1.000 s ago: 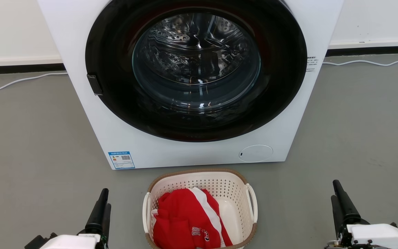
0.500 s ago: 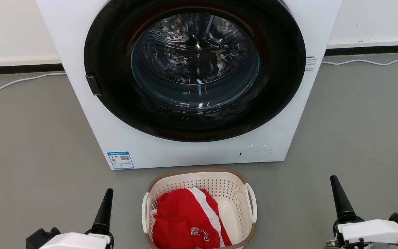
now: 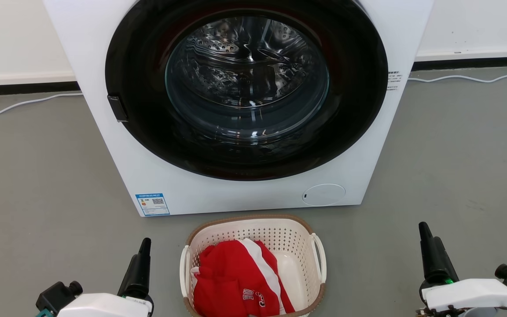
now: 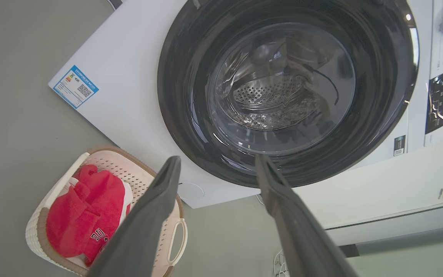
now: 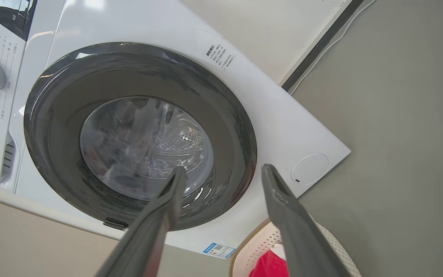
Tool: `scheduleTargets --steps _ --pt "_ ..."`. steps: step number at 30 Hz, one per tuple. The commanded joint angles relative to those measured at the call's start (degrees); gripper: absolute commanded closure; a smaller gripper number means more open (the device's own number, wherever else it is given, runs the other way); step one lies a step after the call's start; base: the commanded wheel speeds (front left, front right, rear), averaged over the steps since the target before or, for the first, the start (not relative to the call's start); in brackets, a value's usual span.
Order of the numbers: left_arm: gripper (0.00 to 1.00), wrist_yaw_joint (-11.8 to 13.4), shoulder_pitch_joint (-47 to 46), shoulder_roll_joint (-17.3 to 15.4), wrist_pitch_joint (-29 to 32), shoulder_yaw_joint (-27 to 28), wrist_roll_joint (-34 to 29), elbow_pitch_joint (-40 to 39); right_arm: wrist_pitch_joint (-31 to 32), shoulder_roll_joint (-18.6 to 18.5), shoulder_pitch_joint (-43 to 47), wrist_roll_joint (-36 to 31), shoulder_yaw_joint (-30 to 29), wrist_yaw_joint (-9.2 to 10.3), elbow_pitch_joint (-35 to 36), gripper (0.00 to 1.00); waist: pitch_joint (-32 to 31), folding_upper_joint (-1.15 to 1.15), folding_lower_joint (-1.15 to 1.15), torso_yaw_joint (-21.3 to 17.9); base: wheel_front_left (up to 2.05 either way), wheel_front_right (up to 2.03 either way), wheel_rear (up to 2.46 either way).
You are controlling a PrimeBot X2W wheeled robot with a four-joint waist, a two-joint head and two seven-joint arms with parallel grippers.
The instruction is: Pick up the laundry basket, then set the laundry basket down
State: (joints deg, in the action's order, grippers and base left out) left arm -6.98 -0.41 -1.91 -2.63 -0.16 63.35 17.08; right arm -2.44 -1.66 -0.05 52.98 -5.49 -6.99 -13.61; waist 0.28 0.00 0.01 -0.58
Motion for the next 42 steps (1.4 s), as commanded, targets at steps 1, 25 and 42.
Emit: scheduleTargets --steps 1,25,42 --pt "0.00 -0.2 -2.3 -0.5 -0.8 0.5 -2.6 -1.7 -1.0 -0.8 -1.0 -3.0 0.5 -0.25 1.9 0.00 0.0 0.00 -0.01 0.0 0.00 0.00 0.00" --pt "0.00 -0.3 -2.4 -0.6 -4.7 -0.6 -18.3 -1.5 -4.9 -1.2 -1.4 -21.0 1.5 -0.33 2.1 0.00 0.2 0.00 -0.01 -0.4 0.00 0.00 0.00" --pt "0.00 -0.4 -2.8 -0.8 -7.6 -1.3 -30.0 -1.5 -7.7 -1.3 -1.8 -33.5 1.9 -0.39 2.3 0.00 0.3 0.00 -0.01 -0.5 0.00 0.00 0.00"
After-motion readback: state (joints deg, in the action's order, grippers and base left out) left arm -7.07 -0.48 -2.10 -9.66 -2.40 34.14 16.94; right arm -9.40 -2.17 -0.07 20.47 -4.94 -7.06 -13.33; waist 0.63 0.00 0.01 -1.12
